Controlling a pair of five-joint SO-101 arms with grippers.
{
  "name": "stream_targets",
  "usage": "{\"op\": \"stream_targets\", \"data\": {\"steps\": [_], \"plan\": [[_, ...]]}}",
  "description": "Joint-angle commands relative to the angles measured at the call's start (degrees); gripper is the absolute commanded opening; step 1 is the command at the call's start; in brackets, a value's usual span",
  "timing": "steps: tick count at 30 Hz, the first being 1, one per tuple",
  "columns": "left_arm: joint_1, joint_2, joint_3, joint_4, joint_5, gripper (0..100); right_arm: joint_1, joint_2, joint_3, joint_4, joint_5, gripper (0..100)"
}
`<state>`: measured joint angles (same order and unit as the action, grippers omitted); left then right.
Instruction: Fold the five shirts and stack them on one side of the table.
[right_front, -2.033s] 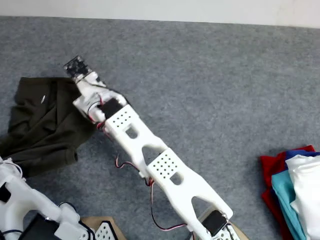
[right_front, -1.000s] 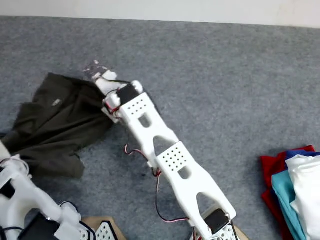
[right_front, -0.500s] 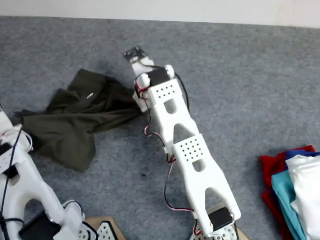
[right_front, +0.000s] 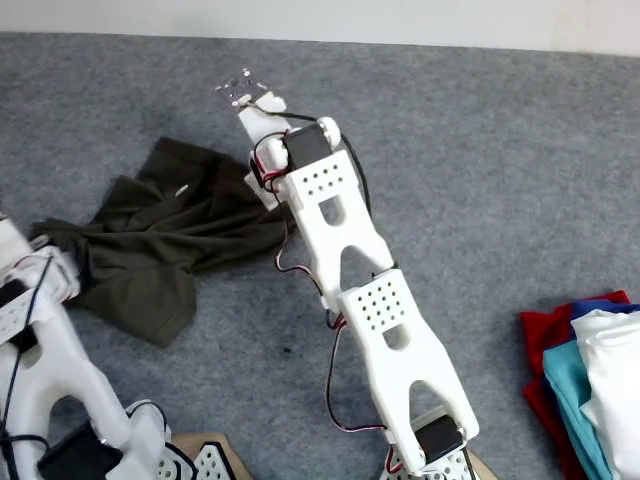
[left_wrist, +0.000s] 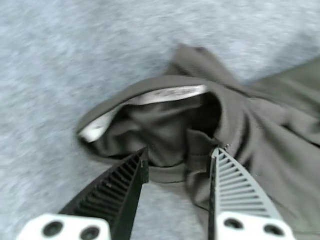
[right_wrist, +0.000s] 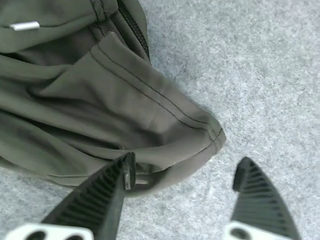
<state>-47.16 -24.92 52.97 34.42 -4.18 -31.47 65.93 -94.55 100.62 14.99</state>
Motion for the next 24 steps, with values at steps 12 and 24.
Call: {"op": "stream_targets", "data": {"steps": [12, 24], "plan": [[-13.49, -0.75, -2.51, 4.84, 1.05, 21, 2.77, -4.44, -6.11, 0.31, -1.67, 32.4], [1.36, -0.4, -8.22, 15.82, 0.97, 21, 3.03, -1.36, -6.55, -1.19, -1.23, 32.4]]}}
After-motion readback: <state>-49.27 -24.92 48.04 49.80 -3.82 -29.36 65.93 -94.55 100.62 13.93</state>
